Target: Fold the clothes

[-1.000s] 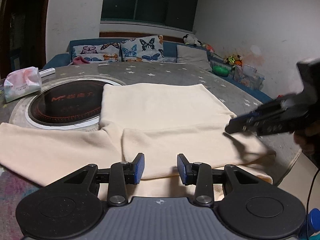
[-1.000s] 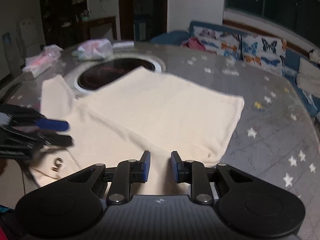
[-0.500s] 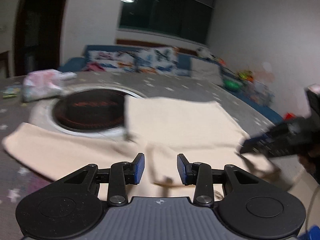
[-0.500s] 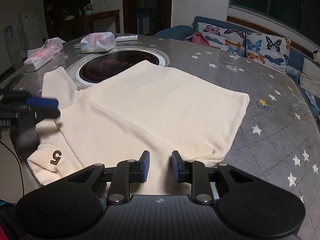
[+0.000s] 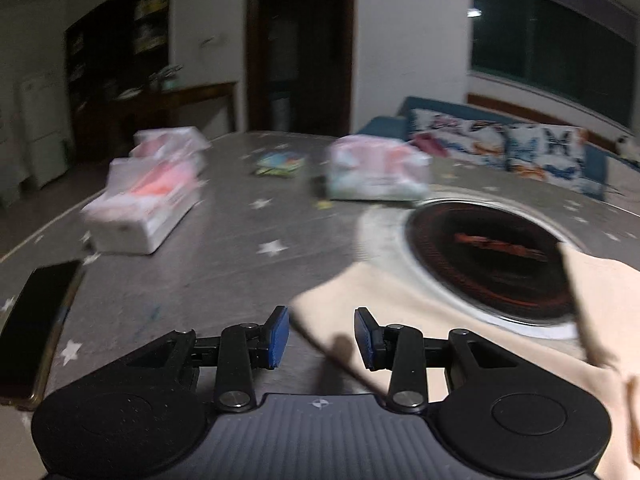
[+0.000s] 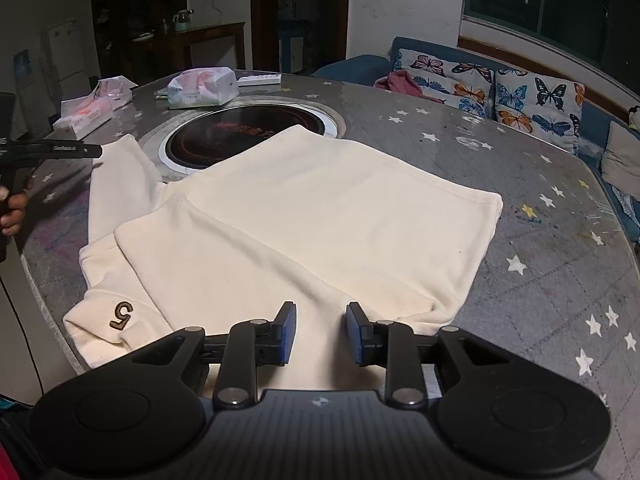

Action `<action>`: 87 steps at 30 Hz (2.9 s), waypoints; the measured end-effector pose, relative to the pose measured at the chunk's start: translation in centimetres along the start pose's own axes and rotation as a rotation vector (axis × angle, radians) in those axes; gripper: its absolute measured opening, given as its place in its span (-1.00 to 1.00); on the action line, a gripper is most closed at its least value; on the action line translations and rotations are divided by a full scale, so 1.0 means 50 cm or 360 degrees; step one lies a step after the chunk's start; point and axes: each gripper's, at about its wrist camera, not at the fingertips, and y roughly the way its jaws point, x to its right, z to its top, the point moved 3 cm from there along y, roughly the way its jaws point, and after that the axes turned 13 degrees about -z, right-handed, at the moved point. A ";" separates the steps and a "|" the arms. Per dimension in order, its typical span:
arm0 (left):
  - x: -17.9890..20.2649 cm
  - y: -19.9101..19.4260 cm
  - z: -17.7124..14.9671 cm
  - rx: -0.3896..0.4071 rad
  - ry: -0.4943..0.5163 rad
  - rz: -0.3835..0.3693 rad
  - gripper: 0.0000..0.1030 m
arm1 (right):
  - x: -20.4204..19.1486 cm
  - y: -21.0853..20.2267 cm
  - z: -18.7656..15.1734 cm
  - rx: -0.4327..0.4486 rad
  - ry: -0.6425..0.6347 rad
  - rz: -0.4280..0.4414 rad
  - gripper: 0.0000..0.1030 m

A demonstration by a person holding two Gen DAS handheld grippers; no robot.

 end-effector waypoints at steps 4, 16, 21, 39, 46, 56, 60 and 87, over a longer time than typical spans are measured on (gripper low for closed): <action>-0.018 0.017 -0.006 -0.0026 -0.0047 -0.0007 -0.25 | -0.005 -0.002 0.001 0.0000 -0.0009 0.0001 -0.48; 0.007 -0.010 0.019 0.0070 -0.0133 -0.0249 -0.90 | 0.002 -0.017 0.001 0.0042 0.0031 0.0001 -0.48; 0.108 -0.097 0.053 0.0187 -0.0075 -0.0599 -0.90 | 0.014 -0.027 -0.002 0.0067 0.0070 -0.0009 -0.48; 0.511 -0.178 -0.093 -0.0174 0.0267 -0.1594 -0.89 | 0.089 -0.073 -0.049 0.0098 0.0318 -0.0068 -0.48; 0.516 -0.174 -0.152 -0.0303 0.0439 -0.1587 -0.78 | 0.102 -0.082 -0.045 0.0122 0.0392 -0.0069 -0.49; 0.365 -0.174 -0.120 -0.0167 0.0471 -0.1288 -0.46 | 0.049 -0.048 -0.022 0.0097 0.0302 0.0038 -0.49; 0.319 -0.149 -0.105 -0.0174 0.0398 -0.1171 -0.46 | 0.034 -0.017 -0.024 0.0047 0.0280 0.0042 -0.50; 0.350 -0.062 -0.075 -0.0190 0.0491 -0.1046 -0.47 | 0.005 -0.030 0.007 0.0184 0.0078 -0.0059 -0.82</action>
